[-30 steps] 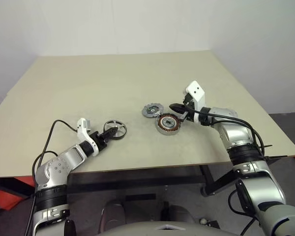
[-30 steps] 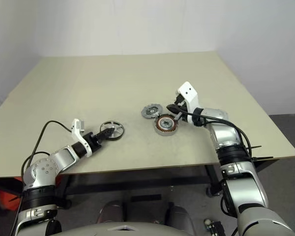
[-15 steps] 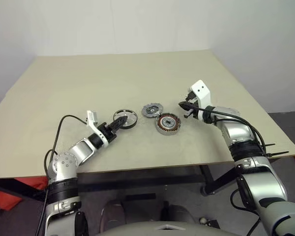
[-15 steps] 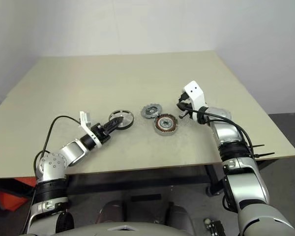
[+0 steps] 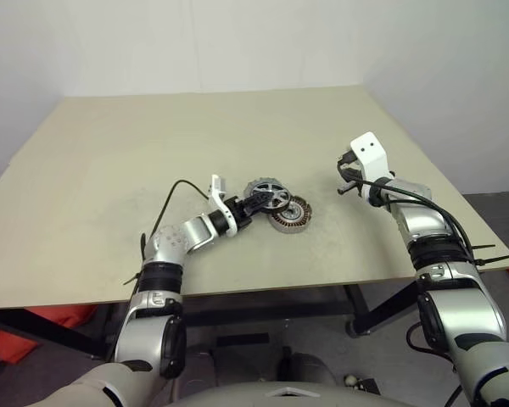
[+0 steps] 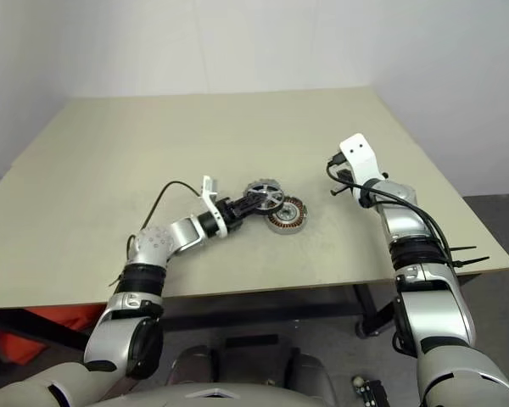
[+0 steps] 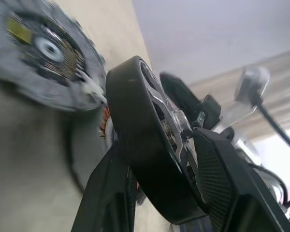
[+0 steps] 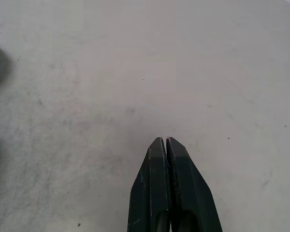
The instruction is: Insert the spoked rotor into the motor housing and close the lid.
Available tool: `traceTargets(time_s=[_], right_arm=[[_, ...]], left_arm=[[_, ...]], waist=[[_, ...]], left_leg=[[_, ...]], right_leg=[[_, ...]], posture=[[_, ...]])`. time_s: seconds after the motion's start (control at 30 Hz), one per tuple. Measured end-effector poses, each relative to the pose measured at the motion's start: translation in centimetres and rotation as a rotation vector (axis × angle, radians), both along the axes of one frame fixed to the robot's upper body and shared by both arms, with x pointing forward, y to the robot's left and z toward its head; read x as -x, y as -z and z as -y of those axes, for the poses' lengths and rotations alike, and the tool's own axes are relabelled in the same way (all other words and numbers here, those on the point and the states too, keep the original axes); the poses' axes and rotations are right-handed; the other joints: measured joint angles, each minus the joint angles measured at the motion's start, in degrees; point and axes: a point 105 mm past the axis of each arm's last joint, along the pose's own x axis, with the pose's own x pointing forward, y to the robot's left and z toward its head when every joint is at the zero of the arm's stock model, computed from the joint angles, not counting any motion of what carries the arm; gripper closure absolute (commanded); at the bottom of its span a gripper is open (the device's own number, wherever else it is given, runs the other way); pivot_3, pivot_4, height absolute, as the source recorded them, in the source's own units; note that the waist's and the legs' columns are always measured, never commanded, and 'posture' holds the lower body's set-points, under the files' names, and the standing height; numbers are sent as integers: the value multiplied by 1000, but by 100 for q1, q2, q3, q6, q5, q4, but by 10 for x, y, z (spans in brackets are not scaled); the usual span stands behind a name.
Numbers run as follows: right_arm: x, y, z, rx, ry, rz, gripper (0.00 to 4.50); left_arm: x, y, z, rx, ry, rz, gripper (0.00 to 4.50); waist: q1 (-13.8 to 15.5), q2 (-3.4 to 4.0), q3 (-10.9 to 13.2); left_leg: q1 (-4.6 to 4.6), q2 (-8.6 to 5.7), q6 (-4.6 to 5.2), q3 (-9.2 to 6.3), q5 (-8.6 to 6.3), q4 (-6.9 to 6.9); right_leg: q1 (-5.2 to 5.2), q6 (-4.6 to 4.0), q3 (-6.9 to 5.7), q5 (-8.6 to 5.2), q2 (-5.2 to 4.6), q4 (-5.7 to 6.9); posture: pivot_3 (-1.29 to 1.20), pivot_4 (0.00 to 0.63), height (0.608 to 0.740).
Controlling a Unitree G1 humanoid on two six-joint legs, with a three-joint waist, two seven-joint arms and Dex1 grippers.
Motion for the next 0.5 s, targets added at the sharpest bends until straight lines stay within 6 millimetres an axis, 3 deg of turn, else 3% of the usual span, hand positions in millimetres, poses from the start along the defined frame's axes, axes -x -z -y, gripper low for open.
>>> traceTargets(time_s=[0.1, 0.5], right_arm=[[3, 1, 0, 0, -1, 4, 4500], [7, 0, 3, -5, 19, 17, 4500]], left_arm=[[-2, 8, 11, -33, 36, -24, 3070], [-8, 6, 30, -56, 108, 3, 3070]], waist=[[16, 0, 0], [51, -1, 1]], left_leg=[[-1, -4, 3, 0, -1, 0], [7, -44, 29, -1, -15, 1]], right_leg=[[2, 0, 0, 0, -3, -3], [15, 4, -3, 3, -44, -3]], posture=[[0, 0, 740], [0, 0, 740]])
